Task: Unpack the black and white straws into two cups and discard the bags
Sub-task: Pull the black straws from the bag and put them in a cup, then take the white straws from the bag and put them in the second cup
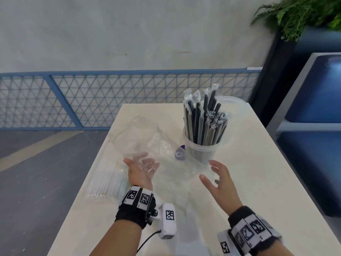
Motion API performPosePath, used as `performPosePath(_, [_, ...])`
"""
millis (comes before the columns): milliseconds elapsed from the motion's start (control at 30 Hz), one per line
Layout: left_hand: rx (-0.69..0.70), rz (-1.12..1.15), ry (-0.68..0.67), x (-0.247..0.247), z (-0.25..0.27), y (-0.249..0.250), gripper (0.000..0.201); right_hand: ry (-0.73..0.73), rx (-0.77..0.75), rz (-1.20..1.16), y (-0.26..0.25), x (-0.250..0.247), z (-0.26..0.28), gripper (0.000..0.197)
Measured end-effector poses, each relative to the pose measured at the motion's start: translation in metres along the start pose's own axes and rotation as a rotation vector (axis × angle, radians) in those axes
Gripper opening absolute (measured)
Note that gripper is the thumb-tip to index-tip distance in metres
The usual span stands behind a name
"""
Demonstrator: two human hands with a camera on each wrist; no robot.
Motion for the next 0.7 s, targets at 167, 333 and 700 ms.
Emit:
performPosePath(167, [-0.108,0.063,0.009,0.009,0.013,-0.020,0.072,-0.197,0.396,-0.543,0.047,0.011,0.012,0.086])
performPosePath(333, [-0.023,-0.291,0.059,0.005,0.018,-0.020,0.043,-0.162,0.331,-0.614,0.048,0.000,0.015,0.029])
performPosePath(700, [0.076,-1.236,-0.457,0.045,0.031,-0.047,0.030,-0.306,0.411,-0.301,0.074,-0.068,0.017,0.033])
Point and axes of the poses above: each hand's wrist, its own z-axis away from the middle knuckle, its own x-axis out of the palm, y = z × x, the point moved 5 cm from there along -z, towards the middle knuckle, and after that the axes turned 15 degrees about -y, right-handed, at the moved point
